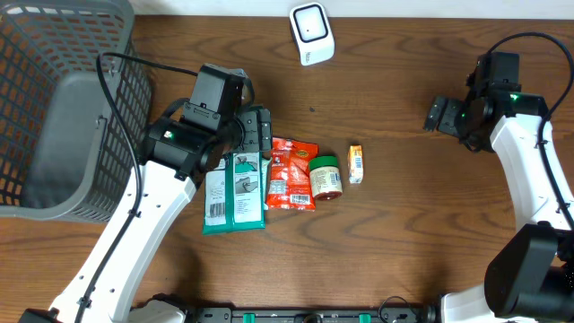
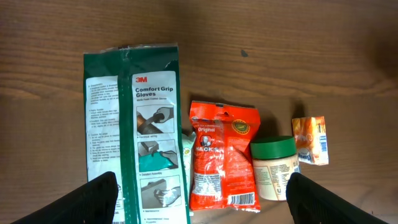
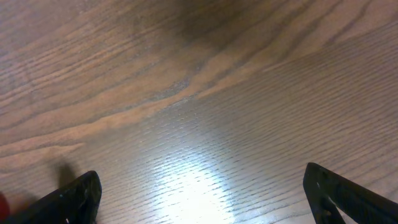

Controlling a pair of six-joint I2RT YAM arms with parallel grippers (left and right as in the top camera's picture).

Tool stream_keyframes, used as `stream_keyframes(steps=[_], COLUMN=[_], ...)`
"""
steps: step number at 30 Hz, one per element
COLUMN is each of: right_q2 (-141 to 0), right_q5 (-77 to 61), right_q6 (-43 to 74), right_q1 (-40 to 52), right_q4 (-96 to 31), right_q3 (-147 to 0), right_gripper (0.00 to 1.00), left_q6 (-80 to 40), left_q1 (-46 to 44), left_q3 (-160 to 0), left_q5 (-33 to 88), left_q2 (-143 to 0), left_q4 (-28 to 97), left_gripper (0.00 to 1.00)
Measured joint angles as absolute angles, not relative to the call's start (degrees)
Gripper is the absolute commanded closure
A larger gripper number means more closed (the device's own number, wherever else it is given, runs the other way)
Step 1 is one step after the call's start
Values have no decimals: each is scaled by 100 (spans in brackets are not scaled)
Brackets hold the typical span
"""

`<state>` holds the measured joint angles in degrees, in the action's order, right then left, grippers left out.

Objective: Scan the item barcode
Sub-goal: 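Lay the gloves bag on the table left of the red packet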

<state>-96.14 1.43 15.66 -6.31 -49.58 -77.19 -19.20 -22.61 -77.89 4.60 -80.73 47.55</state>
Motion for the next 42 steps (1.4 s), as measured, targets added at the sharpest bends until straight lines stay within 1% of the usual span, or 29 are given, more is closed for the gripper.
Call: stream_keyframes(steps=[36, 42], right_q2=[-9614, -9408], right_q5=[141, 141], right_q6=[1566, 1566], right_q1=[-631, -631], right_q4=[-4958, -4958], right_q3=[-7719, -7719], right_gripper=[1, 1], left_q6=[-1918, -1918], left_q1=[-2261, -2261], left_q3=[-7789, -7789], left_q5=[460, 460], left_q2=[-8073, -8073], left_q4=[4755, 4755], left_gripper=[13, 13])
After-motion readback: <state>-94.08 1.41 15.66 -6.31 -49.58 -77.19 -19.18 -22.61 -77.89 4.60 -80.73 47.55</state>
